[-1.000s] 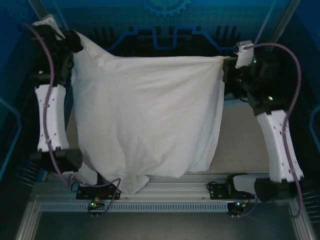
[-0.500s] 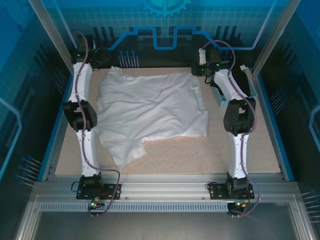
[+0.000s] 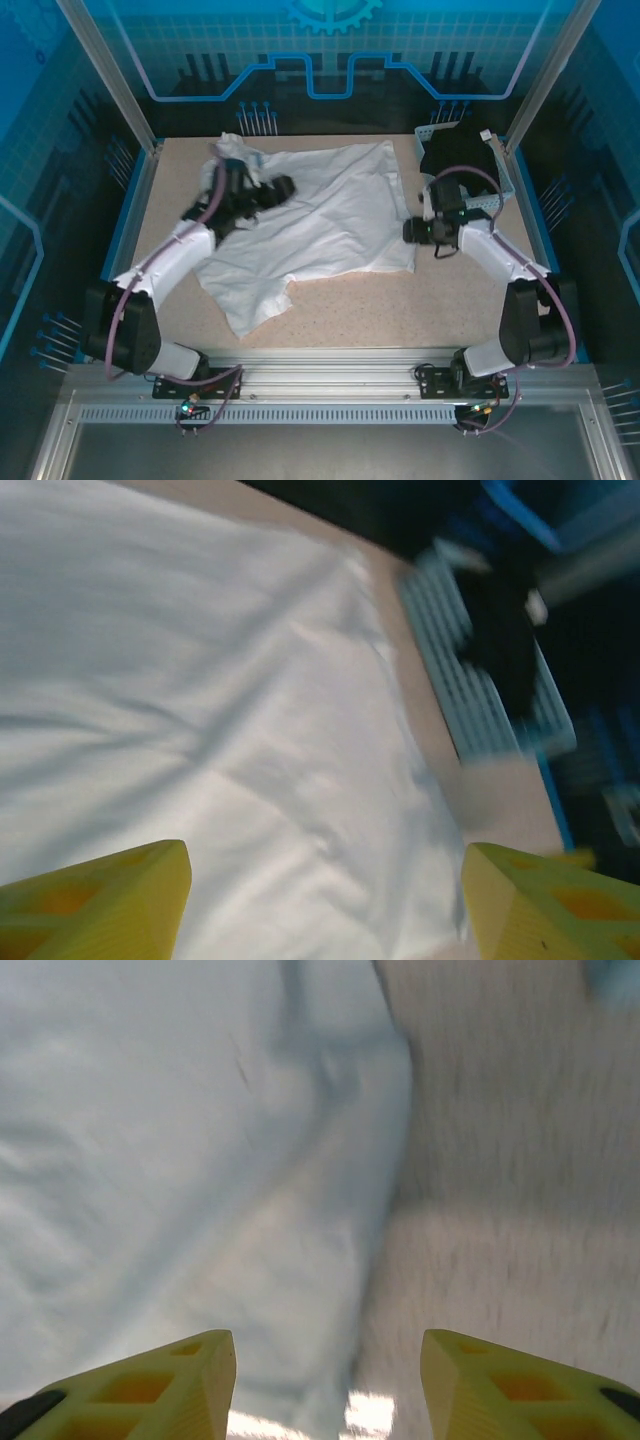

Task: Fold the inside-out t-shirt

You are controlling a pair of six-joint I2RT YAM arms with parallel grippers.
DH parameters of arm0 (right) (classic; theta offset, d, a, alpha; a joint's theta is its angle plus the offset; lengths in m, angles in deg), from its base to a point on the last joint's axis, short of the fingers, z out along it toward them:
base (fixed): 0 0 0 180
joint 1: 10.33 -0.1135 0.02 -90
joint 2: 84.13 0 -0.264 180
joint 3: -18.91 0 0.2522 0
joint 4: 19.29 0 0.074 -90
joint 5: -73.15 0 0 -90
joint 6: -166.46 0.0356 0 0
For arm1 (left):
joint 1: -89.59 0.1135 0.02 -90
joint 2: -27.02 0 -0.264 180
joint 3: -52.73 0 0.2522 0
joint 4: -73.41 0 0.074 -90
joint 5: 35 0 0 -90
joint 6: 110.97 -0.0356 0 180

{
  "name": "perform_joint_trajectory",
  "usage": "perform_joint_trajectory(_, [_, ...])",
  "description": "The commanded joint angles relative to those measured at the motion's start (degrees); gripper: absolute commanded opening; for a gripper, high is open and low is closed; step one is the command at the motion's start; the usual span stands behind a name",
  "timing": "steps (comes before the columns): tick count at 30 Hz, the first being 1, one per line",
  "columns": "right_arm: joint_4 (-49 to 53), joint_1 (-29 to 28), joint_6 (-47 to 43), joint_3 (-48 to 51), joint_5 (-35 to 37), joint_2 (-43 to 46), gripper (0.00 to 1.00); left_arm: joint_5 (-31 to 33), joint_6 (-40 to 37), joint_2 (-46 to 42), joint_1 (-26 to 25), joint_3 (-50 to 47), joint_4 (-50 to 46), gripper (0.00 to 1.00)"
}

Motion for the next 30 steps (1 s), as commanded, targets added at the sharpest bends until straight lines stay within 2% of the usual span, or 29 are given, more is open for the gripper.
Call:
perform_joint_trajectory(1, [-2.7,-0.6,4.9,5.5,-2.5,1.1,0.52,3.9,-14.3,0.3,-8.5,-7.2,12.9,0.72])
perform_joint_trajectory(3, [-5.3,-0.6,5.9,7.2,-5.9,-0.3,0.52,3.9,-18.8,3.5,-12.4,-8.4,15.3,0.72])
perform_joint_trajectory(6, [-6.9,-0.3,6.2,7.5,-6.1,-3.5,0.48,5.5,-27.8,9.2,-18.0,-6.0,13.4,0.71])
perform_joint_trajectory(11, [-8.8,1.7,4.4,8.1,-9.5,-3.7,0.1,11.5,-46.2,18.0,-26.3,0.7,8.7,0.71])
perform_joint_trajectory(14, [-7.8,3.7,2.6,8.3,-13.4,-1.4,0.01,14.0,-53.2,23.4,-28.4,5.5,6.4,0.7])
perform_joint_trajectory(21, [-5.2,8.2,1.5,9.1,-26.7,5.1,0.0,13.4,-61.7,31.5,-30.0,11.0,9.6,0.66])
perform_joint_trajectory(24, [-4.7,9.9,1.6,8.8,-32.2,5.8,0.0,15.6,-63.3,34.7,-30.0,12.9,11.1,0.6])
perform_joint_trajectory(28, [-4.8,11.6,1.8,8.9,-37.0,5.7,0.0,18.4,-62.8,37.4,-30.0,15.8,11.1,0.44])
perform_joint_trajectory(30, [-5.8,12.3,2.3,9.1,-38.9,5.3,0.0,20.0,-62.1,38.1,-29.9,16.6,11.3,0.32])
